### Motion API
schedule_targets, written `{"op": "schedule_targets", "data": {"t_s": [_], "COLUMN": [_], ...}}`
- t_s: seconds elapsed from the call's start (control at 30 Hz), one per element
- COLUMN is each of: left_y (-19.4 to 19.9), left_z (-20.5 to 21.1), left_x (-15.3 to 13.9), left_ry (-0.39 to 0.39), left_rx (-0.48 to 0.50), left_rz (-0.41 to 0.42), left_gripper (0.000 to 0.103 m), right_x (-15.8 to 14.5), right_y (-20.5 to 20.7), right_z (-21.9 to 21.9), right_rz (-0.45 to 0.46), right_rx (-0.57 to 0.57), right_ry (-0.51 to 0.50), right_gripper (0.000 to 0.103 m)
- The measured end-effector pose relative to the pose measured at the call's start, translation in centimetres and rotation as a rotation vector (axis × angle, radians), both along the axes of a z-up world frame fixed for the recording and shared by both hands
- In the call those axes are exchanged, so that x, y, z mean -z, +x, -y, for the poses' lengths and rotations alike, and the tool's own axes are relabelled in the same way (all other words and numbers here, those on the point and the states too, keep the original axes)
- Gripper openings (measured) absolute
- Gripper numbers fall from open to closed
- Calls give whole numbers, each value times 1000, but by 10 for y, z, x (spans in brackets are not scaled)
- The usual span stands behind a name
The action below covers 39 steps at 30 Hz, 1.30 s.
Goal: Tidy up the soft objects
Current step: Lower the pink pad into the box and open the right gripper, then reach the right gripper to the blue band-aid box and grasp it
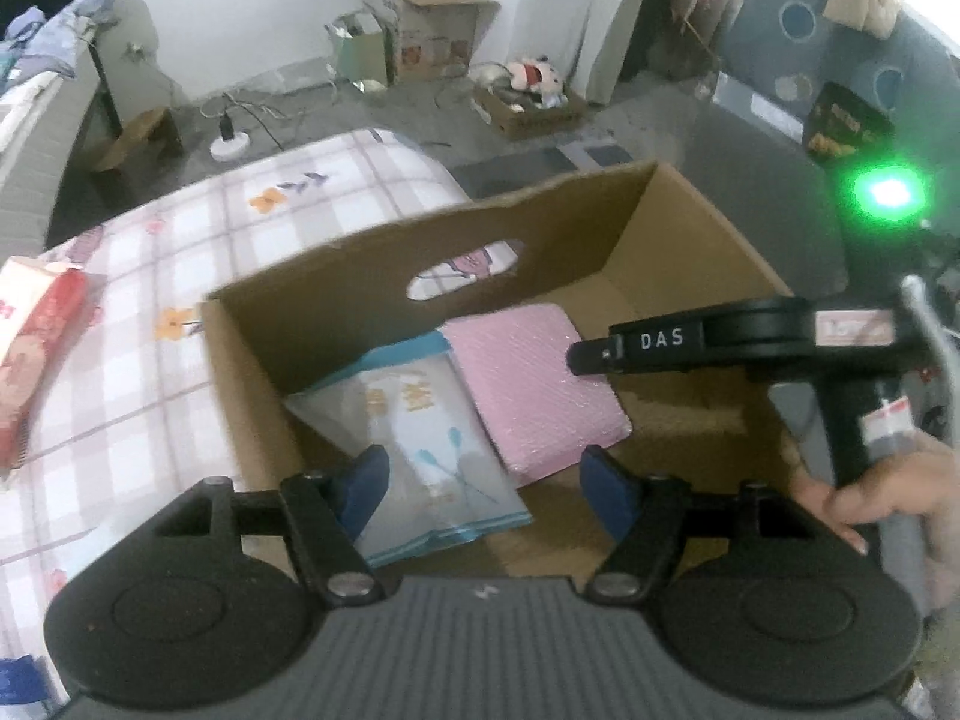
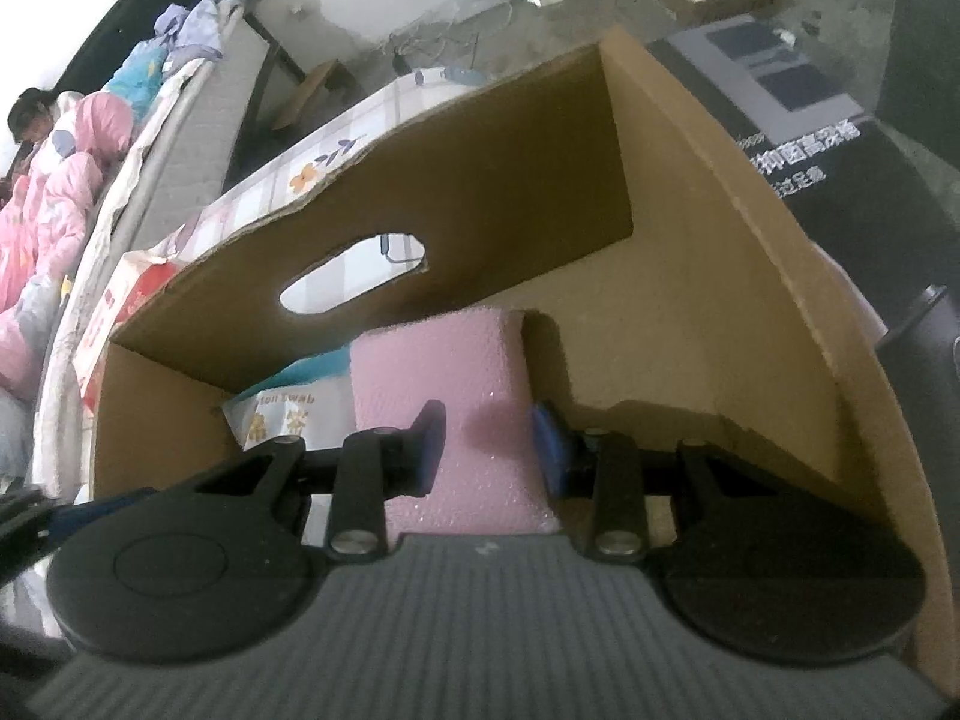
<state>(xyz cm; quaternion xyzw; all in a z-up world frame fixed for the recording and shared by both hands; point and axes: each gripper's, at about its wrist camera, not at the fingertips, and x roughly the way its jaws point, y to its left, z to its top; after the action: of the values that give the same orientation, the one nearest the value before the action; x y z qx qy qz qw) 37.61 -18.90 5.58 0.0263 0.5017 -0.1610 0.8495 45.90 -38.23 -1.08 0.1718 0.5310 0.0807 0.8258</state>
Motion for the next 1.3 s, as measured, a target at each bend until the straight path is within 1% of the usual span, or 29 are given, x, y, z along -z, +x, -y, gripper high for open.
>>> {"op": "schedule_targets", "data": {"t_s": [0.07, 0.17, 0.27, 0.33, 0.4, 0.43, 0.53, 0.67, 0.83, 0.93, 0.97, 1.03, 1.1, 1.2, 1.3], "left_y": [-8, -17, -30, -39, -48, -52, -70, -99, -144, -169, -178, -195, -214, -239, -263], "left_z": [-8, -22, -41, -55, -69, -76, -97, -121, -146, -168, -176, -190, -208, -239, -268], "left_x": [-8, -20, -31, -37, -41, -43, -51, -58, -53, -48, -47, -43, -39, -31, -24], "left_ry": [-7, -16, -21, -16, -13, -15, -25, -40, -44, -58, -57, -42, -31, -18, 25], "left_rx": [0, -10, -33, -55, -78, -88, -119, -151, -189, -231, -243, -279, -316, -397, -492], "left_rz": [16, 39, 68, 86, 99, 104, 132, 186, 225, 231, 234, 244, 256, 267, 301], "left_gripper": [71, 73, 76, 77, 77, 77, 79, 84, 85, 85, 85, 85, 85, 85, 85], "right_x": [-4, -13, -9, 2, 5, 3, -9, -39, -77, -95, -101, -109, -118, -128, -131], "right_y": [-2, -7, -8, -5, -3, -2, -7, -30, -62, -77, -81, -88, -98, -111, -126], "right_z": [-1, -2, -11, -19, -24, -25, -25, -30, -46, -70, -79, -102, -132, -176, -222], "right_rz": [21, 46, 28, -17, -1, -2, -5, 46, 99, 114, 120, 126, 129, 135, 125], "right_rx": [7, -5, -34, -42, -43, -47, -35, -71, -132, -187, -211, -262, -330, -424, -520], "right_ry": [-7, 63, 107, 113, 89, 84, 120, 150, 218, 243, 253, 273, 301, 340, 359], "right_gripper": [33, 32, 32, 31, 30, 32, 32, 32, 33, 35, 37, 41, 41, 42, 43]}}
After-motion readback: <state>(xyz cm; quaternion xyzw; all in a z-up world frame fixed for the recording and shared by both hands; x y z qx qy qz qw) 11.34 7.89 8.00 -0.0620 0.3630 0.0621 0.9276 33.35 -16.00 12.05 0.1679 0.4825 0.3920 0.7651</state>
